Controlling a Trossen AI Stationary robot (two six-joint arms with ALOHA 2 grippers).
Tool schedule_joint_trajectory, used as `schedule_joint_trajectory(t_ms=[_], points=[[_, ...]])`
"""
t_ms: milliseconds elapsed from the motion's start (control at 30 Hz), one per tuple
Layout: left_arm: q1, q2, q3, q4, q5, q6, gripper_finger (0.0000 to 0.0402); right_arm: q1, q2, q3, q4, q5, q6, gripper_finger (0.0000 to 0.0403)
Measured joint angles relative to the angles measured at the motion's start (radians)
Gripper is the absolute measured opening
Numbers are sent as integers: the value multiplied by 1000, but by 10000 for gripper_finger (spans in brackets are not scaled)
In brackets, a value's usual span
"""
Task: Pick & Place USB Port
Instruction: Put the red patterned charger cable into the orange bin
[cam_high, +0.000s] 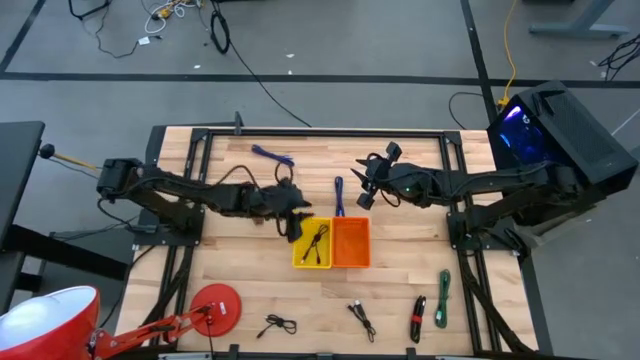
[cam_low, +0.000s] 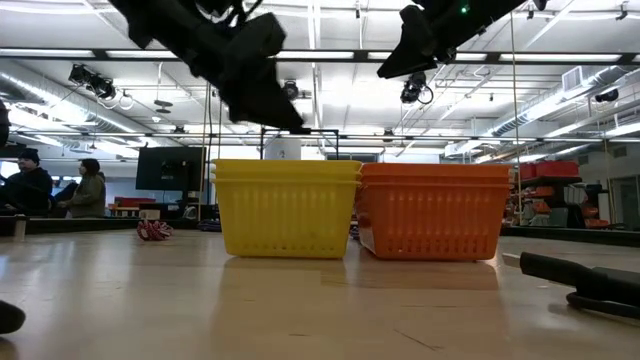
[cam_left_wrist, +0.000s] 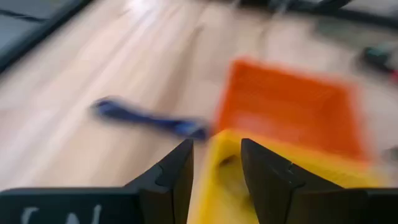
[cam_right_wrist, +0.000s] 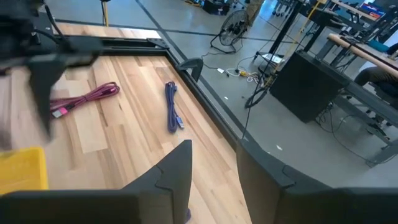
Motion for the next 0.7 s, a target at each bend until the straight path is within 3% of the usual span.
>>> schedule_joint_trajectory(t_ms=[167, 400, 500, 700], points=[[46, -102, 1, -323, -155, 140, 138, -4, 0, 0, -2, 1, 0, 127], [72, -132, -1, -789, -158, 453, 138, -22, 0, 0, 2, 0, 0, 127], [71, -119, -3, -888, -162, 547, 138, -30, 0, 0, 2, -2, 0, 127], [71, -109, -5, -910, -161, 745, 138, -44, 13, 0, 19, -50, 8, 127]])
